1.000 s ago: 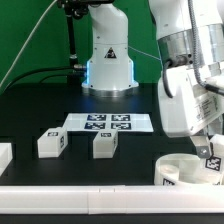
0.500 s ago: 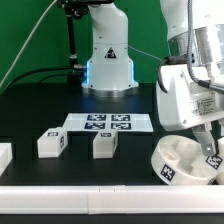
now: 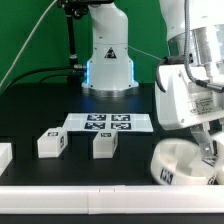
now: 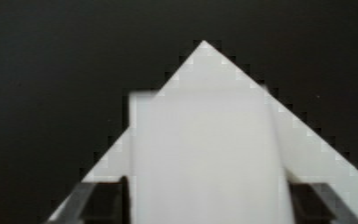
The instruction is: Assemble stool
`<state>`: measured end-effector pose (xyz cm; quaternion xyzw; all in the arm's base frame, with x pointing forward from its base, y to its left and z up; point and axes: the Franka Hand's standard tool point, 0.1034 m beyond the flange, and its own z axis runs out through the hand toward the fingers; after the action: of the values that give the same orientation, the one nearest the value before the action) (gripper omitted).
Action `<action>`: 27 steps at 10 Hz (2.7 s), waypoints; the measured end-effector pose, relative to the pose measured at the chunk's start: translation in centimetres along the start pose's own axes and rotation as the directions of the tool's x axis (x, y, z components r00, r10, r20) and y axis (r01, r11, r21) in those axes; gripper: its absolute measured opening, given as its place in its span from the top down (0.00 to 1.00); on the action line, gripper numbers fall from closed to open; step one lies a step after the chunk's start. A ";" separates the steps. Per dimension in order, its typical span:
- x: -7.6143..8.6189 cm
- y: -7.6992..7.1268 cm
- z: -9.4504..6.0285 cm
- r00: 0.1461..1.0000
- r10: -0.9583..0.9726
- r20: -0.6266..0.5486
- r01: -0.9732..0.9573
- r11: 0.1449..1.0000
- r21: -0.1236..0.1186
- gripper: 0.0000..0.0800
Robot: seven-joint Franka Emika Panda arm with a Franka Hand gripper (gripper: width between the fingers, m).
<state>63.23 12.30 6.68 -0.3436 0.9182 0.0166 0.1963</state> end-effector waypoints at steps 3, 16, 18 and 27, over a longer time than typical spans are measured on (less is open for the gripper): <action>0.0 0.0 0.0 1.000 -0.012 0.000 0.012 1.000 0.000 0.22; -2.3 -2.0 -4.4 0.975 -0.213 0.067 0.212 0.977 0.020 0.19; -1.9 -3.4 -5.5 0.921 -0.383 0.070 0.380 0.924 0.042 0.19; 2.0 -8.8 -8.7 0.287 -0.956 -0.061 0.955 0.280 0.098 0.19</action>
Offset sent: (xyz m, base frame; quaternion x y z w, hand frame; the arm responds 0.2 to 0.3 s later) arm 0.0000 0.0000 0.0000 0.0000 0.0000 0.0000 1.0000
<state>64.45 2.96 14.86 -0.8118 0.5295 -0.1550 0.1913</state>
